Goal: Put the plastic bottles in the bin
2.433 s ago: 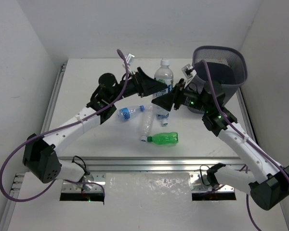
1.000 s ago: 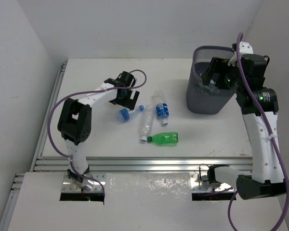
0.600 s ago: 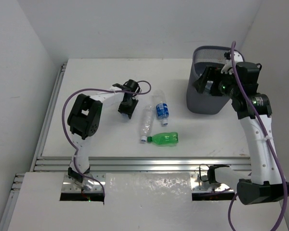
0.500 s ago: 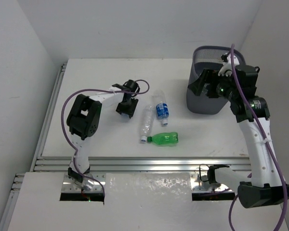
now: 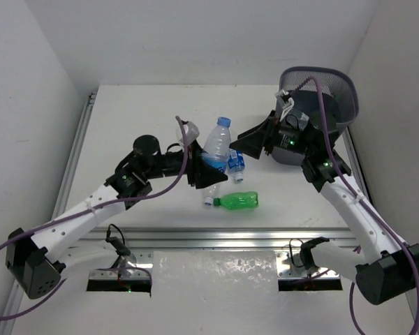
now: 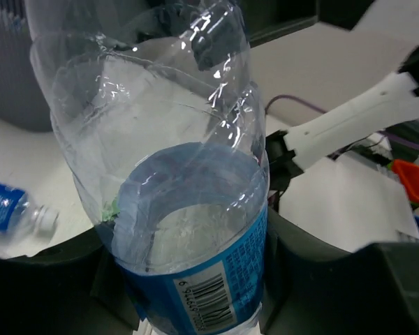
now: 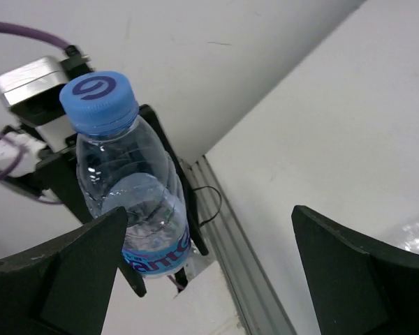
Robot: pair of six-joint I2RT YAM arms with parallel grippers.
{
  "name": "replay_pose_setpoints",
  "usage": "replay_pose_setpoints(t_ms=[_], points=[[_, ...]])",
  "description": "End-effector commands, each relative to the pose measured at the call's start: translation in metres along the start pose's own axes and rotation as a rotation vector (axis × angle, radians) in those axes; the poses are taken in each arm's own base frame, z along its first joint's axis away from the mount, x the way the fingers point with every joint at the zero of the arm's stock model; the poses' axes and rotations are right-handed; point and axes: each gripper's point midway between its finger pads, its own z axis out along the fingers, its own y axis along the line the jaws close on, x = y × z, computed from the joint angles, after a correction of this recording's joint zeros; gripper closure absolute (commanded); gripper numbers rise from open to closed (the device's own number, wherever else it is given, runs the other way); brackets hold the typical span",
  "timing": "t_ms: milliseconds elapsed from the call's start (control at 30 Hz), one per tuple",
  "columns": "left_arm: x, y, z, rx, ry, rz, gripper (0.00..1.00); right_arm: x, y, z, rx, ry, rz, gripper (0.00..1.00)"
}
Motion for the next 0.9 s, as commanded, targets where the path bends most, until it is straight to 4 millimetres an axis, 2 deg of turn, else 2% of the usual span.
replay_pose_setpoints(t_ms=[0, 167, 233, 300, 367, 400, 433, 467, 500, 533, 567, 600, 633, 667, 700, 733, 767, 800, 833, 867], points=[[-0.001, -0.054, -0.002, 0.33, -0.049, 0.056, 1.0, -0.025, 0.042, 0.014, -0.161, -0.066, -0.098, 0.01], [-0.004, -0.073, 0.005, 0.437, -0.04, 0.038, 1.0, -0.012, 0.048, 0.032, -0.172, -0.027, -0.12, 0.01], [-0.005, -0.071, 0.01, 0.424, -0.033, 0.029, 0.99, -0.009, 0.053, 0.034, -0.2, -0.021, -0.128, 0.05], [-0.008, -0.067, 0.014, 0.401, -0.029, 0.022, 0.99, -0.003, 0.056, 0.035, -0.22, -0.006, -0.123, 0.26], [-0.012, -0.061, 0.019, 0.363, -0.04, 0.014, 0.93, 0.0, 0.054, 0.034, -0.207, 0.001, -0.116, 0.5], [-0.016, -0.061, 0.019, 0.352, -0.048, 0.012, 0.83, -0.001, 0.054, 0.033, -0.2, -0.007, -0.138, 0.94], [-0.021, -0.054, 0.021, 0.307, -0.068, 0.003, 0.68, -0.003, 0.053, 0.031, -0.18, -0.017, -0.144, 1.0], [-0.024, -0.048, 0.023, 0.264, -0.082, -0.006, 0.49, -0.004, 0.042, 0.03, -0.102, -0.025, -0.123, 1.0], [-0.023, -0.038, 0.024, 0.192, -0.067, -0.042, 0.01, -0.01, 0.032, 0.028, -0.027, -0.046, -0.161, 1.0], [-0.034, -0.011, 0.026, 0.02, -0.118, -0.051, 0.0, -0.034, 0.035, 0.021, 0.047, -0.108, -0.204, 1.0], [-0.025, 0.014, 0.021, -0.137, -0.083, -0.105, 0.0, -0.043, -0.007, 0.008, 0.315, -0.131, -0.193, 1.0], [-0.025, 0.035, 0.014, -0.278, -0.099, -0.152, 0.0, -0.078, -0.003, -0.007, 0.419, -0.21, -0.232, 1.0], [-0.024, 0.074, -0.003, -0.521, -0.137, -0.19, 0.0, -0.096, -0.019, -0.02, 0.554, -0.251, -0.248, 1.0], [-0.007, 0.093, -0.018, -0.656, -0.101, -0.223, 0.0, -0.108, -0.051, -0.052, 0.81, -0.279, -0.263, 1.0], [-0.003, 0.101, -0.027, -0.724, -0.109, -0.253, 0.0, -0.145, -0.046, -0.076, 0.902, -0.363, -0.296, 1.0], [0.002, 0.114, -0.039, -0.821, -0.119, -0.261, 0.0, -0.161, -0.054, -0.093, 1.003, -0.395, -0.307, 1.0], [0.013, 0.121, -0.047, -0.879, -0.095, -0.272, 0.0, -0.163, -0.08, -0.103, 1.116, -0.345, -0.308, 1.0], [0.018, 0.126, -0.048, -0.909, -0.094, -0.294, 0.0, -0.189, -0.079, -0.121, 1.171, -0.407, -0.308, 1.0], [0.023, 0.132, -0.052, -0.952, -0.08, -0.295, 0.0, -0.197, -0.113, -0.144, 1.289, -0.394, -0.263, 1.0], [0.026, 0.136, -0.052, -0.978, -0.064, -0.306, 0.0, -0.206, -0.123, -0.157, 1.333, -0.416, -0.241, 1.0]])
